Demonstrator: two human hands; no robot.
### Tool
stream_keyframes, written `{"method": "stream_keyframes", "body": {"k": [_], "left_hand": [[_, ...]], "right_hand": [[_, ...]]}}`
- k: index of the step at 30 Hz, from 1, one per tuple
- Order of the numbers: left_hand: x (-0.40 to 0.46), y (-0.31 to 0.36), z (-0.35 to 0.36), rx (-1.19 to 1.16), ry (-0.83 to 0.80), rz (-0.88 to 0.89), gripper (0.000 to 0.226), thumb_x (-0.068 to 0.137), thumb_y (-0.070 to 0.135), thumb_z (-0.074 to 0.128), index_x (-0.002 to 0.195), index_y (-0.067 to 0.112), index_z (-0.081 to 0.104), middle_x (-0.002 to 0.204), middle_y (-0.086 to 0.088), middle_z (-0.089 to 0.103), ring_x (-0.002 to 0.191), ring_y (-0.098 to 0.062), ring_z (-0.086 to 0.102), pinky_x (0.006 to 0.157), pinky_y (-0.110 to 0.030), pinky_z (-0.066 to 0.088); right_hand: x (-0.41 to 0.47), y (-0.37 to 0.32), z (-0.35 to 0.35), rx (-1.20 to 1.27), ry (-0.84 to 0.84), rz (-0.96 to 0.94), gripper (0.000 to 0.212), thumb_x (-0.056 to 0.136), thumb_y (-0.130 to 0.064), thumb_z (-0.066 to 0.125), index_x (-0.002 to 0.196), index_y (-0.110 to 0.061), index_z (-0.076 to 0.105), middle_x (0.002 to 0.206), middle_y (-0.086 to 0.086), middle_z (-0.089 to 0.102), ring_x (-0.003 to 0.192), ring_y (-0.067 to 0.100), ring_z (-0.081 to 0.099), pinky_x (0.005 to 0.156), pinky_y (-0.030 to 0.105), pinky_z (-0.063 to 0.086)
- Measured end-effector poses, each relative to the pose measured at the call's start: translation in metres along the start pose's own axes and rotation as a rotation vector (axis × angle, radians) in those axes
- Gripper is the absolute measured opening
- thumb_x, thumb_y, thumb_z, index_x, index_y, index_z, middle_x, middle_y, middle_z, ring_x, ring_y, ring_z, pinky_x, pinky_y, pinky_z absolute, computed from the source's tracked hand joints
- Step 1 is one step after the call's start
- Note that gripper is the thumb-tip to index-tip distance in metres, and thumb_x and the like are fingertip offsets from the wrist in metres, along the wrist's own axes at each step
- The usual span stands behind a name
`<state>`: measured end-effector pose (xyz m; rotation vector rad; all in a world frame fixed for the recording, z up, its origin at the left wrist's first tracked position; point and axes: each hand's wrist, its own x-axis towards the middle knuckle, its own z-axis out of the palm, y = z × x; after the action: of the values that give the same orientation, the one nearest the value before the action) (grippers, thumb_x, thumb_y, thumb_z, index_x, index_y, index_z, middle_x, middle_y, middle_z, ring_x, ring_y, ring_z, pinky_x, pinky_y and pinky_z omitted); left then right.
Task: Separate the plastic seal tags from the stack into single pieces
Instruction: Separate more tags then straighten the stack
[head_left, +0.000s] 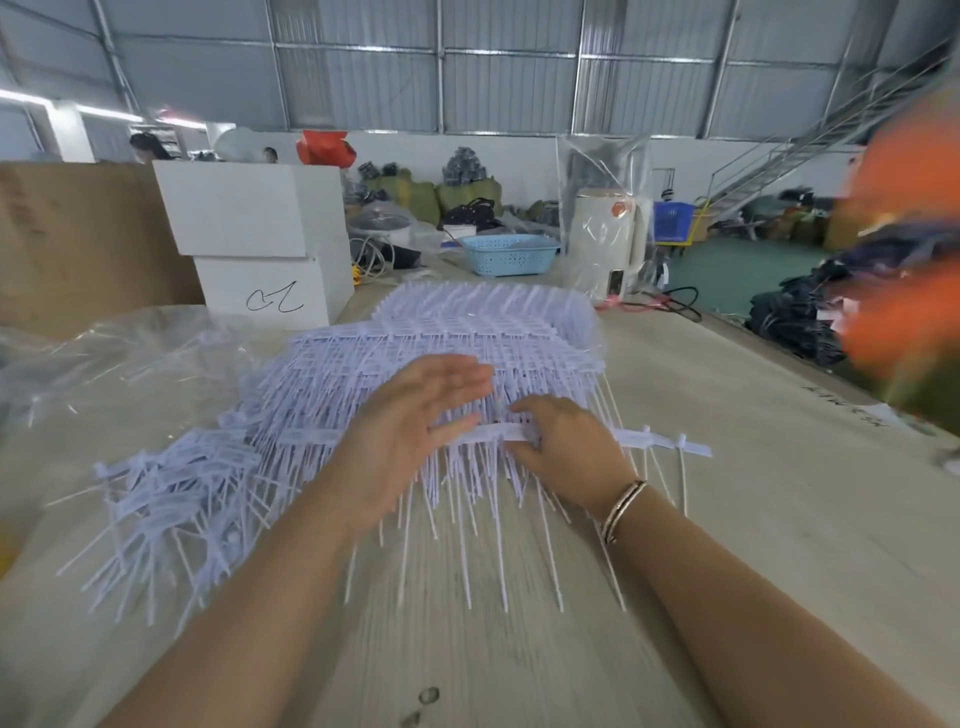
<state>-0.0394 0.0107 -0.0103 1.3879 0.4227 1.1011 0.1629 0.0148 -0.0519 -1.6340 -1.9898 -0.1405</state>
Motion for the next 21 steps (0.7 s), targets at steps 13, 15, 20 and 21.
{"method": "stream_keyframes", "body": {"k": [13, 15, 20, 21], "left_hand": [[0.015, -0.05, 0.007, 0.955, 0.227, 0.119, 0.017, 0.094, 0.02, 0.054, 0.078, 0.023, 0.053, 0.062, 0.008, 0.045, 0.05, 0.001, 0.043, 0.05, -0.017, 0.031], [0.013, -0.046, 0.006, 0.809, 0.284, 0.1, 0.022, 0.096, 0.018, 0.052, 0.075, 0.025, 0.05, 0.053, 0.011, 0.043, 0.042, -0.001, 0.039, 0.043, -0.015, 0.029], [0.009, -0.038, 0.001, 0.602, 0.394, 0.152, 0.025, 0.096, 0.01, 0.048, 0.073, 0.021, 0.051, 0.06, -0.012, 0.045, 0.052, -0.011, 0.039, 0.047, -0.016, 0.026], [0.009, -0.037, -0.001, 0.587, 0.396, 0.153, 0.026, 0.096, 0.009, 0.047, 0.073, 0.021, 0.051, 0.068, -0.022, 0.047, 0.06, -0.015, 0.043, 0.051, -0.02, 0.028]], "right_hand": [[-0.007, -0.01, -0.014, 0.297, 0.163, -0.067, 0.037, 0.085, -0.021, 0.037, 0.115, -0.012, 0.056, 0.087, -0.001, 0.061, 0.081, 0.02, 0.055, 0.08, 0.036, 0.039], [-0.006, 0.002, -0.018, 0.222, 0.252, 0.052, 0.039, 0.088, -0.027, 0.031, 0.108, -0.015, 0.063, 0.099, 0.0, 0.065, 0.093, 0.02, 0.055, 0.087, 0.035, 0.036], [-0.009, 0.02, -0.022, 0.292, 0.15, 0.27, 0.04, 0.087, -0.037, 0.033, 0.066, -0.012, 0.057, 0.073, 0.004, 0.058, 0.081, 0.028, 0.051, 0.079, 0.039, 0.037], [-0.009, 0.019, -0.021, 0.285, 0.133, 0.255, 0.039, 0.089, -0.036, 0.037, 0.059, -0.014, 0.05, 0.067, 0.0, 0.052, 0.078, 0.025, 0.049, 0.078, 0.038, 0.034]]}}
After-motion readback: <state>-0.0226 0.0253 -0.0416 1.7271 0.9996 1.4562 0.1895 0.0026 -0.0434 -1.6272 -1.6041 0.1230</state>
